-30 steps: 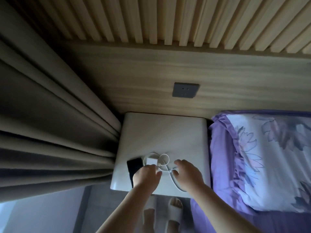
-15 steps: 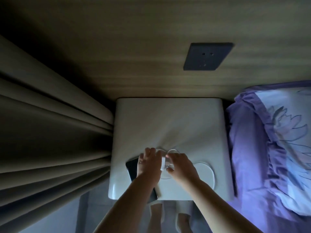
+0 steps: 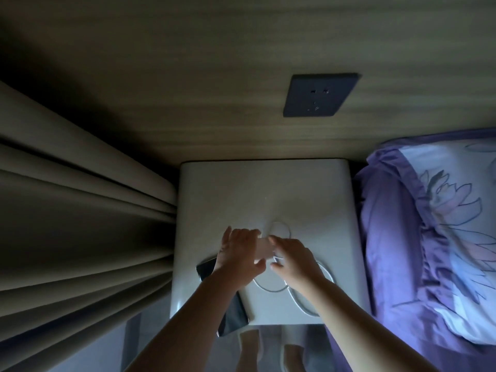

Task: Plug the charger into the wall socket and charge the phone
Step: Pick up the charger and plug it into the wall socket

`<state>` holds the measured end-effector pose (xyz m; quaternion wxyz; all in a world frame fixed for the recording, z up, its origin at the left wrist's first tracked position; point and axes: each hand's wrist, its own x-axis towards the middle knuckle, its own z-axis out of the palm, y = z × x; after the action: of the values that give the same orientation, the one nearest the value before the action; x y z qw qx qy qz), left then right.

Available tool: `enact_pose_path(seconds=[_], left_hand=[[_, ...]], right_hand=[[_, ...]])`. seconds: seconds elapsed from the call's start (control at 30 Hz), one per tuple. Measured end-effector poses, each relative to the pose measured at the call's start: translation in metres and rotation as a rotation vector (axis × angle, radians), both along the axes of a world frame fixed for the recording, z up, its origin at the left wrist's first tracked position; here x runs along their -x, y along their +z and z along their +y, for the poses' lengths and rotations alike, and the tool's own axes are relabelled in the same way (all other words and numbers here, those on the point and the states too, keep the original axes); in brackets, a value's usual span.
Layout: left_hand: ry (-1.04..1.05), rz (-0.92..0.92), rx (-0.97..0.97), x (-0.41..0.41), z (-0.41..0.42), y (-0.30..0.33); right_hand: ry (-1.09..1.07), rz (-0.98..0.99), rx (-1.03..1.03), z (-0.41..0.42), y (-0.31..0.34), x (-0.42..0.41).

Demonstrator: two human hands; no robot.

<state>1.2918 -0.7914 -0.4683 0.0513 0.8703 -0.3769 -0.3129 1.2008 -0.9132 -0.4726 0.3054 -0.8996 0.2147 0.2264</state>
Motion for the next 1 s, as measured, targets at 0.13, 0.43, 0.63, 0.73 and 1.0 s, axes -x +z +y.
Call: enact_pose_path(seconds=[0.13,0.43,0.63,0.73,1.0], left_hand=[[0.271,0.241,0.257,-0.015,-0.023,0.018],[0.555,0.612,0.522,-0.035,-0.069,0.043],[0.732,0.800,0.596,-0.038,-0.079,0.051],[0.679,0.842,0.653,-0.035,-0.079,0.062],[0.893,0.881,0.767,-0.036,-0.076,0.069]], right_hand=[[0.044,-0.038,0.058,-0.024,0.017,-0.010],[-0.151,-0.174,0.024,-0.086,0.065,-0.026],[-0.427,-0.233,-0.440,-0.094,0.079,-0.034],[-0.519,-0.239,-0.690,-0.090,0.089,-0.039],[-0.388,-0.123,-0.677,-0.098,0.116,-0.052]])
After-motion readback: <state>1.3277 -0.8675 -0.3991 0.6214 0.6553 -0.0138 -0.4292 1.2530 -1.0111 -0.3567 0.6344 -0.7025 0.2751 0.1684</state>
